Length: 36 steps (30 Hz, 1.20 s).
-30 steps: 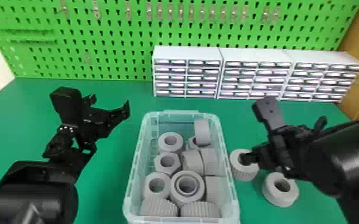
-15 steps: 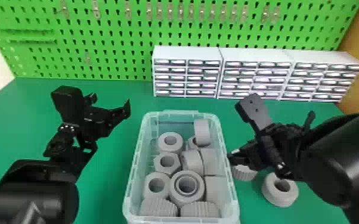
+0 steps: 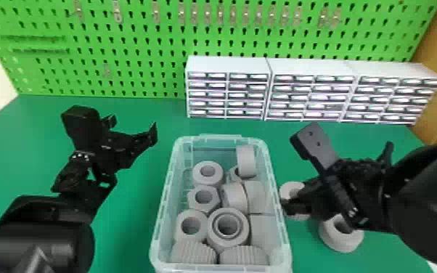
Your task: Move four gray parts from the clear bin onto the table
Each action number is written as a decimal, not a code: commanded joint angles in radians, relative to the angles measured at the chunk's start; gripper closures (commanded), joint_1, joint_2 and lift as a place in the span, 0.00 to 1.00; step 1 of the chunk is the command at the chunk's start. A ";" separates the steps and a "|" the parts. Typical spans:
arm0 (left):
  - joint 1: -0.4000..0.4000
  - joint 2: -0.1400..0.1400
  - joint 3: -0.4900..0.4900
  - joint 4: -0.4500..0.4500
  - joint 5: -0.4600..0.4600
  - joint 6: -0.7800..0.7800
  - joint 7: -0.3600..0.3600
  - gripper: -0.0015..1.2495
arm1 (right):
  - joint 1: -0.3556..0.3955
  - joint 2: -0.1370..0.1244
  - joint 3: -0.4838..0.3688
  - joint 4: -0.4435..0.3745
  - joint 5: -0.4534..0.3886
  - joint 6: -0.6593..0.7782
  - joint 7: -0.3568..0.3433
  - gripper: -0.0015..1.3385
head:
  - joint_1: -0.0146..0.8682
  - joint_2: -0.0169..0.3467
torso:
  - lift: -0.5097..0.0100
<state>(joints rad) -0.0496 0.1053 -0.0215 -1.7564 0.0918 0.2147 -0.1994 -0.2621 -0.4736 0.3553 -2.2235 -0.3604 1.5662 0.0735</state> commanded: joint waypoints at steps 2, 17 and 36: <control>0.000 -0.003 0.006 0.000 -0.001 -0.001 0.000 0.16 | 0.004 -0.028 0.010 -0.004 -0.035 0.006 0.000 0.39 | 0.79 0.12 | 0.89; -0.003 -0.013 0.017 0.000 0.009 0.000 -0.002 0.16 | -0.006 -0.117 0.071 -0.005 -0.109 0.006 0.000 0.39 | 0.79 0.12 | 0.89; 0.000 -0.013 0.028 0.005 0.019 0.000 -0.002 0.16 | -0.036 -0.160 0.116 -0.002 -0.173 0.006 0.000 0.39 | 0.79 0.12 | 0.89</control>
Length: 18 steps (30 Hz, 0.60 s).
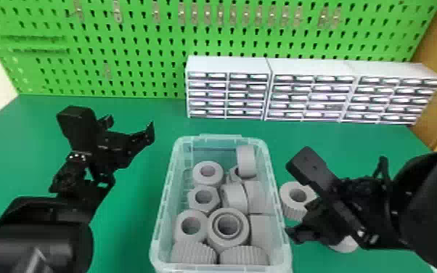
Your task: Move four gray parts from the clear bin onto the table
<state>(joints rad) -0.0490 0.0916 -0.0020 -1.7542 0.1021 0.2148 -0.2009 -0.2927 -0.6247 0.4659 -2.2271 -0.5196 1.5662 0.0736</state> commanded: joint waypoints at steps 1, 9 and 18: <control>-0.002 0.000 0.011 0.002 0.010 0.000 0.000 0.16 | -0.005 -0.010 0.005 0.001 -0.016 0.006 0.000 0.39 | 0.79 0.12 | 0.89; -0.009 0.000 0.017 0.009 0.011 0.000 -0.003 0.17 | -0.022 -0.024 0.034 0.006 -0.028 0.006 0.000 0.39 | 0.79 0.12 | 0.89; -0.008 0.000 0.017 0.012 0.014 0.000 -0.005 0.17 | -0.034 -0.029 0.051 0.010 -0.036 0.006 0.000 0.39 | 0.79 0.12 | 0.89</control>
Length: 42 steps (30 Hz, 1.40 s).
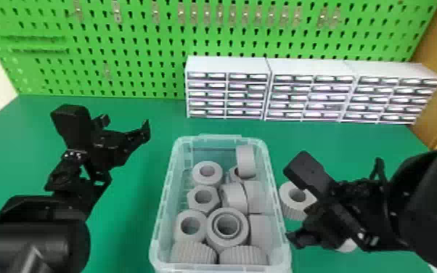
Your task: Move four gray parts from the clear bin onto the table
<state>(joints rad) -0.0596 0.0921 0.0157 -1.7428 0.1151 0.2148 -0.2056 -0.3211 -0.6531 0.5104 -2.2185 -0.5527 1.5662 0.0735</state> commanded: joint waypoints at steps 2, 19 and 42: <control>0.001 -0.002 0.000 0.000 0.003 0.002 0.000 0.17 | -0.012 -0.003 0.014 0.002 -0.006 0.006 0.000 0.39 | 0.79 0.12 | 0.89; 0.006 -0.002 -0.005 0.000 0.012 0.006 0.000 0.18 | -0.056 -0.019 0.039 0.006 -0.016 0.006 0.000 0.39 | 0.79 0.12 | 0.89; 0.001 -0.012 -0.008 0.009 0.021 0.008 0.000 0.19 | -0.156 0.043 0.056 0.023 0.020 0.006 0.000 0.39 | 0.79 0.12 | 0.89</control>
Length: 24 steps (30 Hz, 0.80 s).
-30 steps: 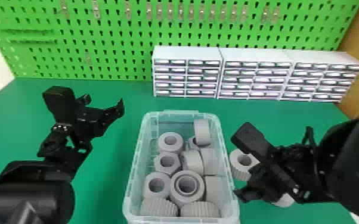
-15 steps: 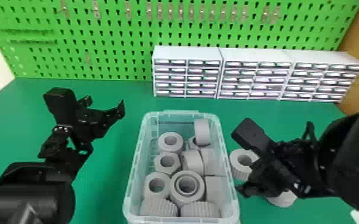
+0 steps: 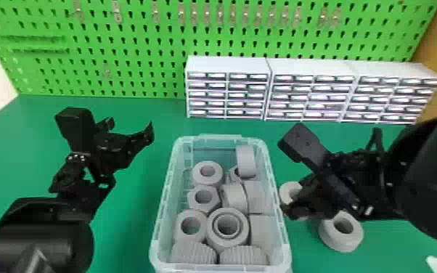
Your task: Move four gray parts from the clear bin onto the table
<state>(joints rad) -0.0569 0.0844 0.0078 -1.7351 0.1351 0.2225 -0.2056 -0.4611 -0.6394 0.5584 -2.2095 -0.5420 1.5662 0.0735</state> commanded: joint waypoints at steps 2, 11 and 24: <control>-0.003 -0.006 -0.002 0.002 0.001 0.000 0.000 0.19 | -0.022 0.047 0.017 0.025 0.010 0.006 0.000 0.39 | 0.79 0.12 | 0.89; -0.004 -0.012 0.006 0.003 0.004 0.000 0.000 0.19 | -0.017 0.106 0.034 0.094 0.042 0.006 0.000 0.39 | 0.79 0.12 | 0.89; -0.004 -0.012 0.008 0.003 0.006 0.000 0.000 0.19 | -0.073 0.207 0.083 0.198 0.103 0.006 0.000 0.39 | 0.79 0.12 | 0.89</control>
<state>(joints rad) -0.0613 0.0721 0.0160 -1.7318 0.1397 0.2224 -0.2056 -0.5111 -0.4636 0.6219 -2.0500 -0.4440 1.5662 0.0736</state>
